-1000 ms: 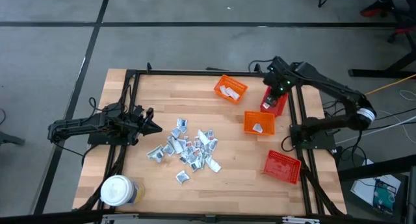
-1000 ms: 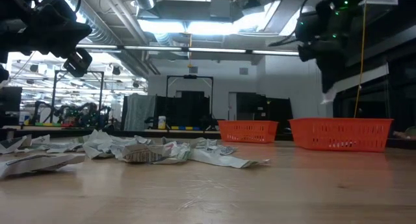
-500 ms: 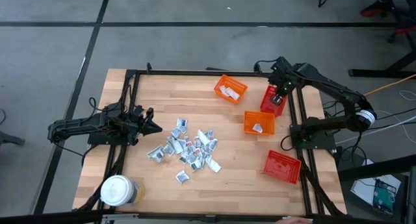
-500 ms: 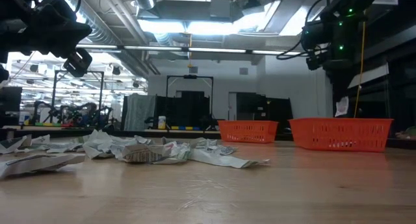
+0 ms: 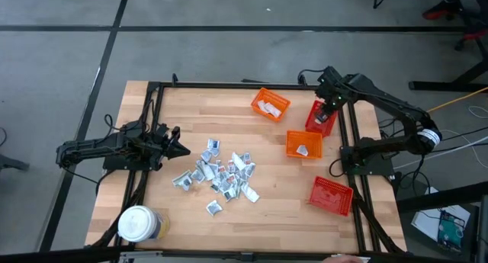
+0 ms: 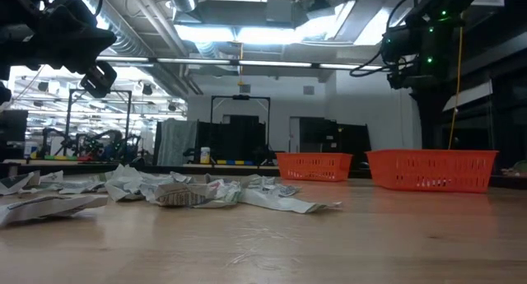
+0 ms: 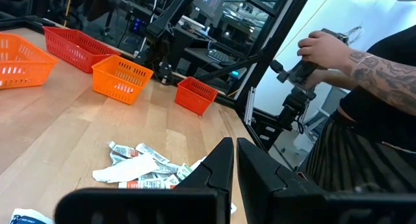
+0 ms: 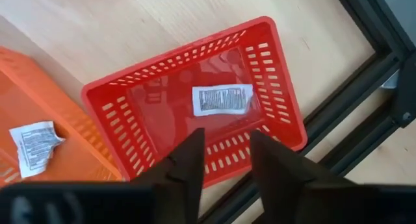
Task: Pick & Place First Aid Supplies
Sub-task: Put the green bandage pack into the top orange bin
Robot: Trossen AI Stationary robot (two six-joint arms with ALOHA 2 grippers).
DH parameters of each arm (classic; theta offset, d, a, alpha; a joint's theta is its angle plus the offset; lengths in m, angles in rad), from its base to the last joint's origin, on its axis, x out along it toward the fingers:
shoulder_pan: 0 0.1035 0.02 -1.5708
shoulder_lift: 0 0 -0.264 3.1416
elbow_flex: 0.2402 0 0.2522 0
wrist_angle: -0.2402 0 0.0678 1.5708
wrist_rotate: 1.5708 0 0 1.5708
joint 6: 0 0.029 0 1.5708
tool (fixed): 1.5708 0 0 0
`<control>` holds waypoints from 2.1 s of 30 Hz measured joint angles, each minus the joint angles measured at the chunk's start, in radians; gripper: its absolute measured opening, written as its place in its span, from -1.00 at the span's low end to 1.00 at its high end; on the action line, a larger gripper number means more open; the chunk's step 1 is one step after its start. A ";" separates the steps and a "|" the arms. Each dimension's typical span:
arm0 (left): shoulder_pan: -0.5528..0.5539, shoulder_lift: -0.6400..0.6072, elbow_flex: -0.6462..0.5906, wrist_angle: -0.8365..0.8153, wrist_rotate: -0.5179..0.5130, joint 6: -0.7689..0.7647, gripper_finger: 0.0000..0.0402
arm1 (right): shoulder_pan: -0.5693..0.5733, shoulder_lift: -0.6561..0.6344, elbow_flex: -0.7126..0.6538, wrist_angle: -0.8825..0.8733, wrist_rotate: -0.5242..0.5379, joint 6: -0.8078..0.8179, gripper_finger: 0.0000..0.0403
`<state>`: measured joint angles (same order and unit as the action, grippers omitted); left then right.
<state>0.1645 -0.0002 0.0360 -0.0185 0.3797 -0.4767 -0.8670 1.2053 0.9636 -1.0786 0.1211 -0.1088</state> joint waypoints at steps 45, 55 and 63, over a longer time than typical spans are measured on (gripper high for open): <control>0.000 0.000 0.000 0.000 0.000 0.000 -0.92 | 0.663 0.187 0.097 0.456 -0.490 -0.169 0.12; 0.000 0.000 0.000 0.000 0.000 0.000 -0.92 | 0.810 0.391 0.103 0.570 -0.612 0.000 0.06; 0.000 0.000 0.000 0.000 0.000 0.000 -0.92 | 0.896 0.459 0.118 0.581 -0.751 0.242 -0.06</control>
<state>0.1642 -0.0002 0.0360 -0.0185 0.3798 -0.4767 0.0292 1.6644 1.0813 -0.4978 -0.6304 0.1335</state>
